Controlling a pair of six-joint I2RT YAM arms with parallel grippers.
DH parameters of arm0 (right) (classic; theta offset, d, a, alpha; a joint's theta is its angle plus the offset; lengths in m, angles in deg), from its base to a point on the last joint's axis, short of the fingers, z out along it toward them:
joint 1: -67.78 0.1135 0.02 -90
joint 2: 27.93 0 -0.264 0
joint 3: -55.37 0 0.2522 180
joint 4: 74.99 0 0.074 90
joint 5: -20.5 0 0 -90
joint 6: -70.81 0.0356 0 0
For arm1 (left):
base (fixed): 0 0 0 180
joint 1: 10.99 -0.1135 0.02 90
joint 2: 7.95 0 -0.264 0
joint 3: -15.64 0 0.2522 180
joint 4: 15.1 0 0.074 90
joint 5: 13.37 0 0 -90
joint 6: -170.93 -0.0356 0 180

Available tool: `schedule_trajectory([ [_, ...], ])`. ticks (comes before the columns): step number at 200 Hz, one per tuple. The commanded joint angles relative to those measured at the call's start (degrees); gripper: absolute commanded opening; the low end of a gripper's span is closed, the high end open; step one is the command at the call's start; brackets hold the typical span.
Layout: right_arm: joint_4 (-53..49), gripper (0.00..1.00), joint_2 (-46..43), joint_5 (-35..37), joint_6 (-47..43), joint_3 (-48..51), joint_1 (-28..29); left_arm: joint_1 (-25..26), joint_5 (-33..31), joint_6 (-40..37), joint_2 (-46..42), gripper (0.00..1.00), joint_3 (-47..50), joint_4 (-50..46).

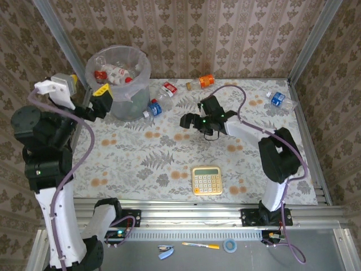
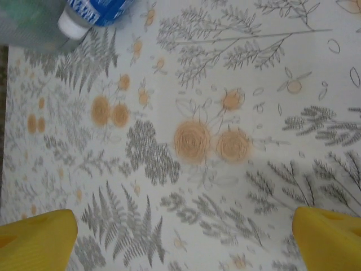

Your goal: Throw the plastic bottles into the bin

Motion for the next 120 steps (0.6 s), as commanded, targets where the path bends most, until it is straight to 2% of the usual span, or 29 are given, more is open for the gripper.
schedule_trajectory([
  [1, -0.87, 0.99, 4.26, -1.85, 6.12, -5.76, -0.17, 0.34, 1.49, -0.25, -3.27, 1.00, 1.91, 0.17],
  [65, -1.91, 1.00, 17.35, -3.36, 13.35, -20.17, -1.28, 0.35, 1.94, -1.38, -8.75, 1.00, 6.89, -4.87],
  [120, -2.49, 0.99, 27.05, -3.99, 17.65, -32.60, -1.82, 0.50, 2.65, 1.85, -11.23, 1.00, 13.03, -4.75],
])
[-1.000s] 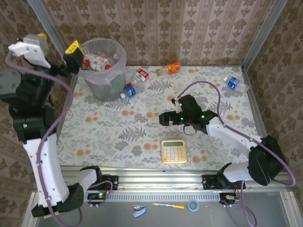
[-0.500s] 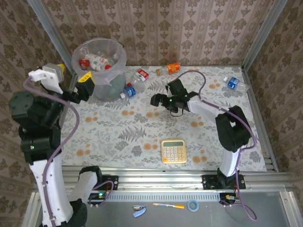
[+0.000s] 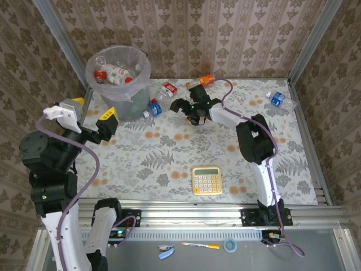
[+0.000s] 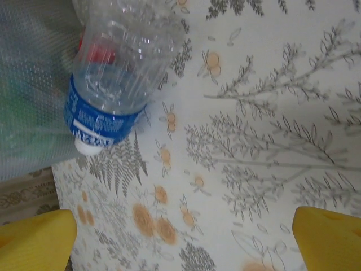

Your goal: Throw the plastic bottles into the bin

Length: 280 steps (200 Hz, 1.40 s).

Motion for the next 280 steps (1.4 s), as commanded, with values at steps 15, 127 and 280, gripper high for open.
schedule_trajectory([
  [15, -1.82, 0.99, 6.10, -1.05, 4.23, -8.27, -0.49, 0.60, 1.08, 2.36, -0.58, 1.00, 3.43, -0.51],
  [127, -8.29, 0.95, 24.67, -1.82, 11.33, -34.78, -0.05, 14.49, -11.11, 2.91, 3.35, 1.00, 13.55, 5.11],
  [280, -15.03, 0.53, 32.44, 0.58, 10.54, -46.27, 1.49, 24.94, -19.58, 0.44, 9.79, 1.00, 15.73, 9.30],
])
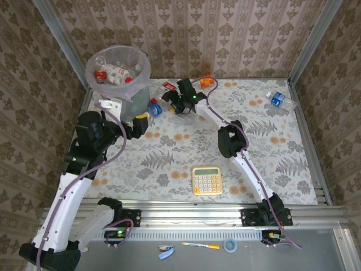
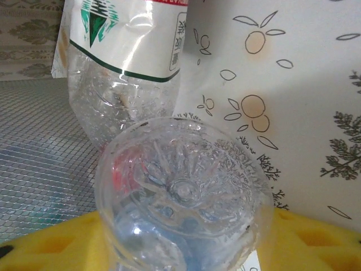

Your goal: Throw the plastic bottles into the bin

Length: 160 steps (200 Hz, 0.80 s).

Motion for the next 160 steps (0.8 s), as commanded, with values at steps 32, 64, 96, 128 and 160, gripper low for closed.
schedule_trajectory([
  [32, -3.04, 0.44, -5.62, 2.86, -5.21, 10.08, 0.62, 0.79, -1.13, -1.35, -0.17, 1.00, 0.57, 1.21],
  [64, -0.32, 0.39, -12.86, 4.41, -8.87, 20.98, 0.66, 1.09, -1.48, -1.58, -0.19, 1.00, 0.56, 1.06],
  [96, 4.87, 0.37, -20.84, 5.29, -11.51, 34.45, 0.71, 1.59, -1.15, -1.63, 0.39, 1.00, 0.58, 1.13],
  [128, 10.53, 0.35, -28.34, 5.63, -12.51, 48.05, 0.47, 2.62, 0.35, -1.84, 1.53, 1.00, 0.69, 1.05],
  [160, 15.97, 0.35, -34.04, 4.54, -12.93, 58.10, 0.42, 4.02, 2.50, -1.65, 2.82, 1.00, 1.32, 1.31],
])
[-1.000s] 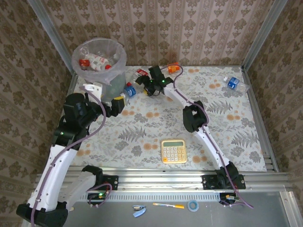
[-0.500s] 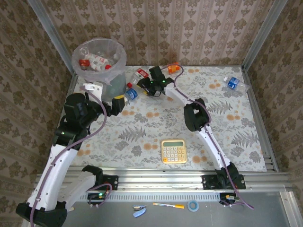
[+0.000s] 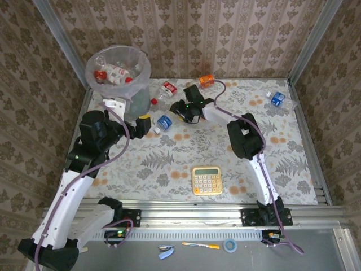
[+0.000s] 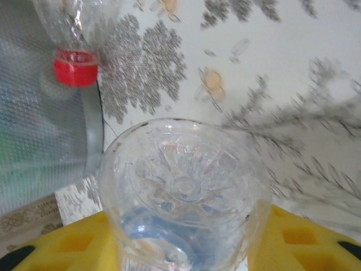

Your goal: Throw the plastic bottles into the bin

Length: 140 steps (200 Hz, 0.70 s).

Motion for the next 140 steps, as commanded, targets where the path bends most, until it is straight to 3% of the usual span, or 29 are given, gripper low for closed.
schedule_trajectory([
  [1, 2.15, 0.35, -3.41, 2.76, -3.17, 6.74, 0.12, 1.13, 2.36, -0.96, 0.78, 1.00, 0.86, 0.83],
  [112, 5.17, 0.34, -24.03, 1.52, -9.88, 24.15, 0.12, 2.94, 11.04, 5.01, 6.44, 1.00, 7.49, 7.35],
  [140, 4.91, 0.34, -28.31, 0.71, -10.64, 26.06, 0.20, 6.44, 10.59, 5.75, 9.78, 1.00, 8.25, 9.01],
])
